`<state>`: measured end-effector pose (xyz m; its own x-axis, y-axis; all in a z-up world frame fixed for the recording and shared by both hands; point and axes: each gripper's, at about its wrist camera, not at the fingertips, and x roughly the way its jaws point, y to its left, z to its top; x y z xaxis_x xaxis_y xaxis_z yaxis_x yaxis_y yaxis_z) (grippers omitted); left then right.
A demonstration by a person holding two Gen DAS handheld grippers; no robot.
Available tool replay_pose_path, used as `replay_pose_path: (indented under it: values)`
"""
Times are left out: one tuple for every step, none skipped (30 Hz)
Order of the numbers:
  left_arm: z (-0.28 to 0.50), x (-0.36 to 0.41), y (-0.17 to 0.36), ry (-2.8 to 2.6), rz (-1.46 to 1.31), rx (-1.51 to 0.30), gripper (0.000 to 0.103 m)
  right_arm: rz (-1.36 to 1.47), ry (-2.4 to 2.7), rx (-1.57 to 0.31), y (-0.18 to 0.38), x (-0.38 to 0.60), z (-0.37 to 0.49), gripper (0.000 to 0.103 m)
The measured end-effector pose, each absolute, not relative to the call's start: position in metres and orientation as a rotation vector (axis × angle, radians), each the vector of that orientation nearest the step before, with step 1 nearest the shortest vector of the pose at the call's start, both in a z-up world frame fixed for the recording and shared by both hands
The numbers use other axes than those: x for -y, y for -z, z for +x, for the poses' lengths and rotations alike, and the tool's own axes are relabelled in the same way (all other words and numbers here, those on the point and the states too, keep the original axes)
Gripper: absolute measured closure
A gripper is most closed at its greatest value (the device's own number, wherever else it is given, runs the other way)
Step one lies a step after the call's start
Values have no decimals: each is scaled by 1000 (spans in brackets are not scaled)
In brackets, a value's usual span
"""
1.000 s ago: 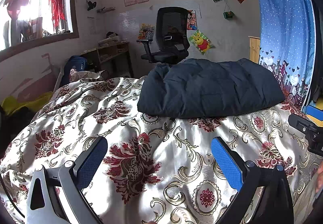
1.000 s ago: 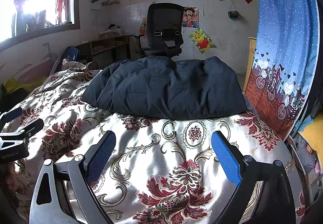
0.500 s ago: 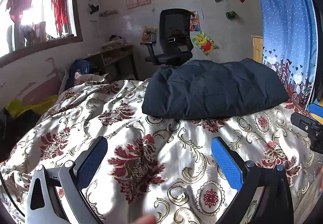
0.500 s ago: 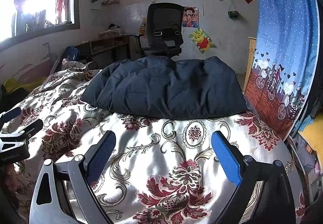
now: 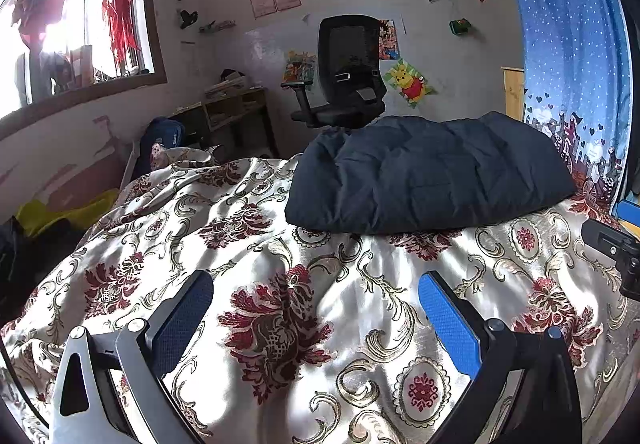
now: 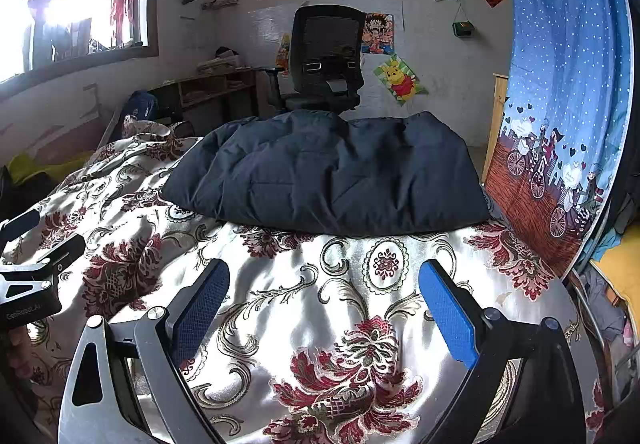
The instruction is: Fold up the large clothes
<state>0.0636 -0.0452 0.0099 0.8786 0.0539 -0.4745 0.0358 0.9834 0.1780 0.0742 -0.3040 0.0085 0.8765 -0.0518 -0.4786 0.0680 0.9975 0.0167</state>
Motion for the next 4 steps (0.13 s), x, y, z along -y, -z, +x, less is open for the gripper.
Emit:
replay_pose_path:
  values:
    - [64, 45, -9, -9, 184, -502, 0, 33, 62, -498, -9, 304, 74, 10]
    - [64, 44, -9, -9, 184, -506, 0, 33, 62, -498, -9, 304, 74, 10]
    - [64, 44, -8, -8, 184, -508, 0, 33, 63, -498, -9, 304, 74, 10]
    - [65, 44, -8, -8, 183, -511, 0, 33, 63, -499, -9, 304, 74, 10]
